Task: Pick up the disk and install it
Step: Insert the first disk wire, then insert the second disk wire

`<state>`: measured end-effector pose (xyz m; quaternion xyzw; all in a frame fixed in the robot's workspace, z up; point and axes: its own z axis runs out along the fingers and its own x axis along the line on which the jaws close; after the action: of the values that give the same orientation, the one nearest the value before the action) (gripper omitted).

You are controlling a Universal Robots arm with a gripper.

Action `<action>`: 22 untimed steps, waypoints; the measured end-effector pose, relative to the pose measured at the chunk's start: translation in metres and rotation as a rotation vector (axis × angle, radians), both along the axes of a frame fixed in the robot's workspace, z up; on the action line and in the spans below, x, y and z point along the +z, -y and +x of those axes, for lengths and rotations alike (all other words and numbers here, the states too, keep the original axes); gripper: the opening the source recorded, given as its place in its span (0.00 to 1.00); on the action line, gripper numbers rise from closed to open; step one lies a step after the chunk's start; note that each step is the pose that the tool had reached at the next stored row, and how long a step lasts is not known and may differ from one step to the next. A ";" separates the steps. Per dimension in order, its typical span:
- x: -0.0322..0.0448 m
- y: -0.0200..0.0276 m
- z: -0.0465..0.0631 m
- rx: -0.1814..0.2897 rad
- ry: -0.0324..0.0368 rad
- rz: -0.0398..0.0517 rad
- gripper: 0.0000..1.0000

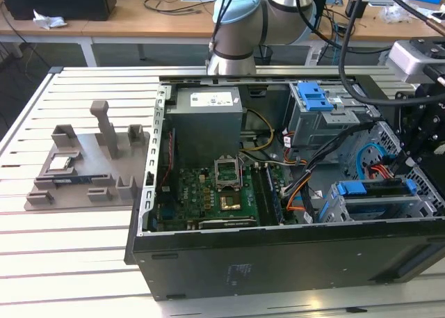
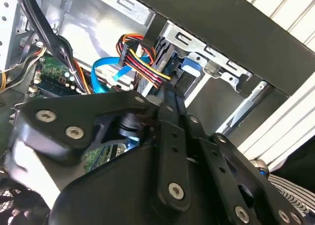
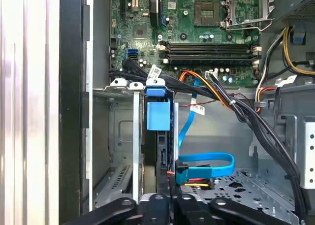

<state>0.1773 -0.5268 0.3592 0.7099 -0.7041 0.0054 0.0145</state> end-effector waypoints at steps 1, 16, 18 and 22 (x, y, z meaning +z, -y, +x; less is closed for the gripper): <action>0.0013 -0.0001 0.000 0.000 0.0000 0.0000 0.11; 0.0384 -0.0005 0.000 0.000 0.0000 -0.0001 0.11; 0.0390 -0.0005 0.000 0.000 0.0000 0.0004 0.11; 0.0394 -0.0005 0.000 0.000 0.0000 0.0004 0.11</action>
<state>0.1773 -0.5263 0.3985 0.7099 -0.7041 0.0053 0.0143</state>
